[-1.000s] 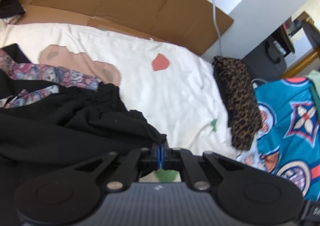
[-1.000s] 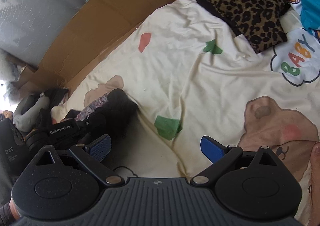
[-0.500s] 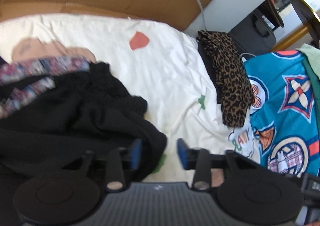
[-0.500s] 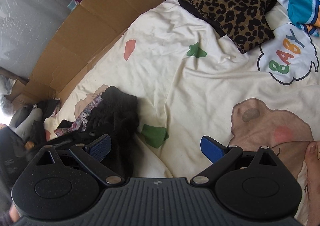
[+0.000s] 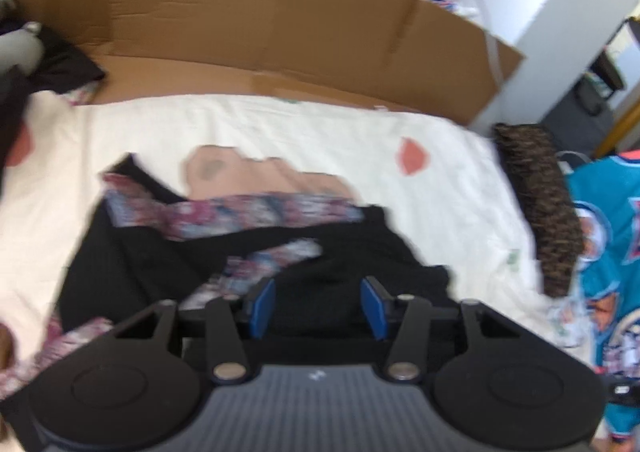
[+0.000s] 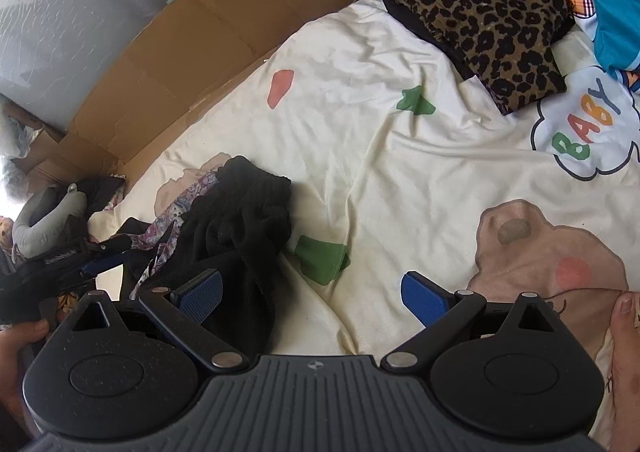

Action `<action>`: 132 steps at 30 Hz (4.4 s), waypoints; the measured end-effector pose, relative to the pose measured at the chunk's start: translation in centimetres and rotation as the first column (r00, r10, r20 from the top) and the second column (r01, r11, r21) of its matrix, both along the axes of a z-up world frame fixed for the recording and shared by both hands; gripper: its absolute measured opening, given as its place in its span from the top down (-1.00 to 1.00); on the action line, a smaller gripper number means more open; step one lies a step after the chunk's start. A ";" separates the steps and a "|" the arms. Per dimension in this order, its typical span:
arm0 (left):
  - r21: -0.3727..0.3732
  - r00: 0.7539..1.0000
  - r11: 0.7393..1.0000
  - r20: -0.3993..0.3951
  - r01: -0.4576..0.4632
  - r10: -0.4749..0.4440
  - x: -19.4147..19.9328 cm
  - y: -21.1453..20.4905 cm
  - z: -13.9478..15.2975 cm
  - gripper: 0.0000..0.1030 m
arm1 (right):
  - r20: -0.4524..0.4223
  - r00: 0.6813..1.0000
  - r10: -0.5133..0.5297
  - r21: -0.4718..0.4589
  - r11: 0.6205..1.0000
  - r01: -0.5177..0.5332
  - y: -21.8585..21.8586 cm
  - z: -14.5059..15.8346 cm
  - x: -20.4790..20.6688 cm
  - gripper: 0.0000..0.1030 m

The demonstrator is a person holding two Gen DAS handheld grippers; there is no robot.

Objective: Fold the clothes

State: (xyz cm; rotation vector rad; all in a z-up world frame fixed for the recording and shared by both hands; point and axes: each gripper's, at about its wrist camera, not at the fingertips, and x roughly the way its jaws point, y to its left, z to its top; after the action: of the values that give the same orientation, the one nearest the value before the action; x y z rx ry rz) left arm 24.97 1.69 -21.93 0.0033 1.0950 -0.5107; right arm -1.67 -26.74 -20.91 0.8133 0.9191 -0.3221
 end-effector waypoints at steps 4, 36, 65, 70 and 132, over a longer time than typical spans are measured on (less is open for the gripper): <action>0.040 0.999 0.999 -0.007 -0.034 0.034 1.0 1.8 -2.0 0.01 | -0.007 1.000 0.003 -0.009 1.000 -0.003 0.2 -0.3 0.1 -0.91; 0.122 0.965 0.957 -0.028 0.263 -0.262 -3.1 2.2 0.3 0.83 | 0.035 0.999 0.042 0.036 0.998 -0.044 2.4 0.9 0.8 -0.76; 0.020 0.899 0.902 -0.092 0.431 -0.428 -16.8 -4.5 6.1 0.86 | 0.127 0.992 0.028 0.424 0.902 -0.080 3.1 -0.8 4.3 -0.58; 0.000 0.901 0.905 -0.102 0.424 -0.422 -16.7 -4.3 5.9 0.86 | 0.115 0.991 0.075 0.426 0.897 -0.117 3.5 -2.0 6.4 -0.55; 0.018 0.979 0.979 0.020 0.202 -0.203 -7.1 1.1 7.5 0.92 | 0.077 0.825 0.560 -0.049 0.828 -0.558 10.0 -6.1 10.3 0.41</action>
State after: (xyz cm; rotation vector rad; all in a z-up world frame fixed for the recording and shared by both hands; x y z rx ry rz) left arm 17.83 2.79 -14.39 0.1355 1.0835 -0.6831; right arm 8.65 -16.78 -27.01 0.4956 1.0245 0.2193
